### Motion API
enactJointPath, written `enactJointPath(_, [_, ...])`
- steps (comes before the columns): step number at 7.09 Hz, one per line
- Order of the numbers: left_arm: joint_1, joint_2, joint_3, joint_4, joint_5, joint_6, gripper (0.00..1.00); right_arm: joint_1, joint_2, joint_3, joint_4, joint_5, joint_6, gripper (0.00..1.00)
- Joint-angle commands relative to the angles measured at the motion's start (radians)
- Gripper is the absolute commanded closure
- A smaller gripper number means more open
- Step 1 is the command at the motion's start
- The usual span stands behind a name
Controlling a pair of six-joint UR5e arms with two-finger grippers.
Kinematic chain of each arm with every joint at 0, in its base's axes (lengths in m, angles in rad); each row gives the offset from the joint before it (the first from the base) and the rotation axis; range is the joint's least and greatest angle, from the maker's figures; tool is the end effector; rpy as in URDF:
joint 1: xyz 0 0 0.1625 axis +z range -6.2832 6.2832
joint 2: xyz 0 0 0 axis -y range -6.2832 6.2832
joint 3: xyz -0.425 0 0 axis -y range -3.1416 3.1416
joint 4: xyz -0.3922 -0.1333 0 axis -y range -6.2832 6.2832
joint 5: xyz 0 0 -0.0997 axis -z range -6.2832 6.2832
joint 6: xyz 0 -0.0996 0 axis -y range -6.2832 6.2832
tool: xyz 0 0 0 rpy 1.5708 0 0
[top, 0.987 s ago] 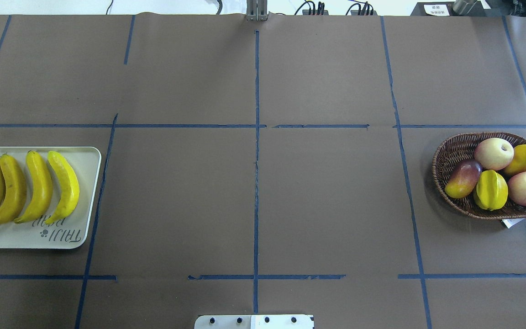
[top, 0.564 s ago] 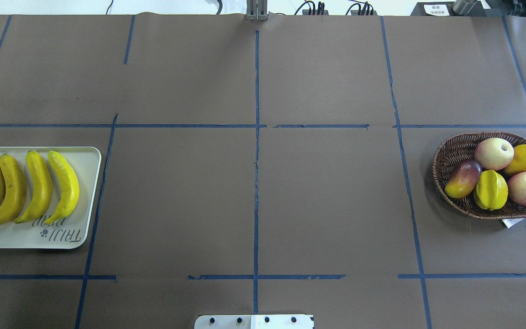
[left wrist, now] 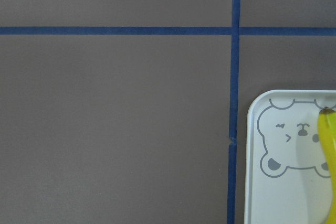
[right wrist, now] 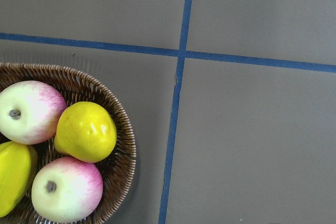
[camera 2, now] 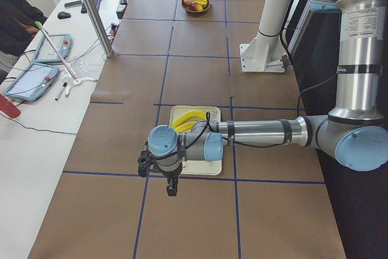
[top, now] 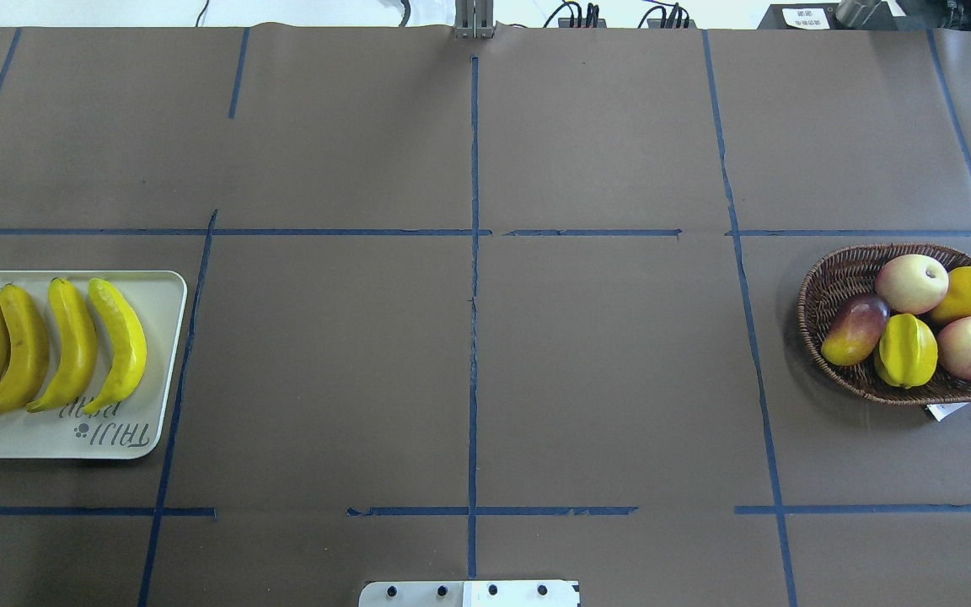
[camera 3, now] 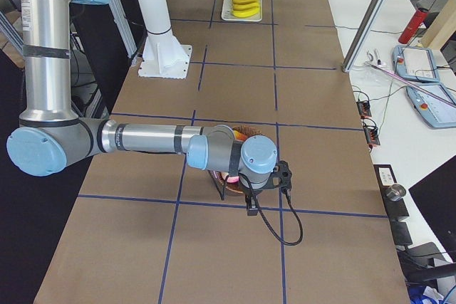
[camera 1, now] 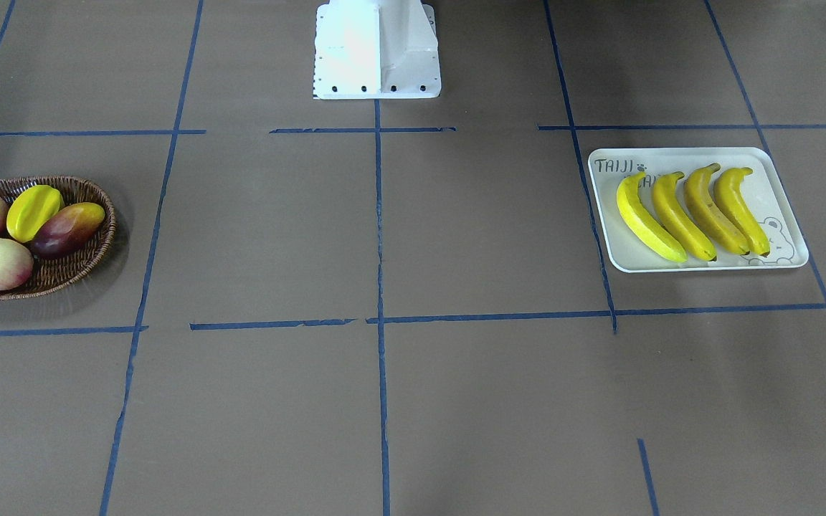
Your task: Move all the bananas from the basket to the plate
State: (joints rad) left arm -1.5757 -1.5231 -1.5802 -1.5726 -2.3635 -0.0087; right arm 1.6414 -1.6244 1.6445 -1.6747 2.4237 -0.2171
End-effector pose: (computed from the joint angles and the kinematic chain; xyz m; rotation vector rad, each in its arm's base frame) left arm -0.0647 -0.4684 0.6755 -0.0361 0.7926 -0.0273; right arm 0.0908 -0.4580 0.6526 0.0444 -0.8552 -0.1017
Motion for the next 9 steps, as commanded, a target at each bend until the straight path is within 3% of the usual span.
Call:
enactJointPath(1, [-0.006, -0.005, -0.067, 0.087, -0.006, 0.003, 0.00, 0.011, -0.008, -0.002, 0.000, 0.024, 0.001, 0.00])
enactJointPath(4, [-0.006, -0.003, -0.064, 0.106, -0.006, 0.113, 0.00, 0.014, -0.008, -0.011, 0.000, 0.025, 0.001, 0.00])
enactJointPath(9, [-0.006, 0.003, -0.067, 0.097, -0.008, 0.111, 0.00, 0.026, -0.026, -0.031, 0.001, 0.021, -0.008, 0.00])
